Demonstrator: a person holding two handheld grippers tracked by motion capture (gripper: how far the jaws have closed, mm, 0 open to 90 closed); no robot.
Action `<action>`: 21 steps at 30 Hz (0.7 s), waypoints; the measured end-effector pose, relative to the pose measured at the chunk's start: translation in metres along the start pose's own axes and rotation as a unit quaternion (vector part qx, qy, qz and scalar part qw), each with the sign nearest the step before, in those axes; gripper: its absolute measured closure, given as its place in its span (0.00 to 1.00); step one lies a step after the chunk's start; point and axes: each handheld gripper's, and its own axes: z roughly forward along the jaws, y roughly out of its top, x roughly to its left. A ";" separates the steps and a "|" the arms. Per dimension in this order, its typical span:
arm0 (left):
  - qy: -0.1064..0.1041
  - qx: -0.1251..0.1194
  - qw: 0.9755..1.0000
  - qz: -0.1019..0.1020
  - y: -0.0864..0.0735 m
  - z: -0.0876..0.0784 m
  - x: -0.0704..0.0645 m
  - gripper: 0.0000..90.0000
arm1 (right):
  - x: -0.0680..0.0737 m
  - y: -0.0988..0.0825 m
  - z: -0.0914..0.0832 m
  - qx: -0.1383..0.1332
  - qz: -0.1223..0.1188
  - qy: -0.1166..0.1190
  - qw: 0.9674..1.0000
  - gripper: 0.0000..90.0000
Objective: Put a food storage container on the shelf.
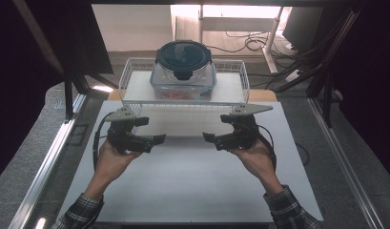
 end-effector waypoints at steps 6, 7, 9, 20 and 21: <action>-0.007 0.004 1.000 -0.007 -0.027 -0.004 -0.006 0.07 | 0.006 -0.027 -0.003 0.015 -0.004 -0.005 1.000 0.05; -0.005 0.005 1.000 -0.007 -0.030 -0.004 -0.006 0.07 | 0.007 -0.031 -0.003 0.017 -0.004 -0.005 1.000 0.04; -0.003 0.013 1.000 -0.008 -0.042 -0.003 -0.008 0.06 | 0.009 -0.041 -0.003 0.021 -0.006 -0.008 1.000 0.04; 0.001 0.029 1.000 -0.005 -0.090 0.004 -0.022 0.04 | 0.016 -0.087 -0.004 0.040 0.004 -0.020 0.999 0.01; 0.003 0.032 0.999 -0.003 -0.092 0.004 -0.023 0.04 | 0.017 -0.090 -0.004 0.039 0.005 -0.020 0.999 0.01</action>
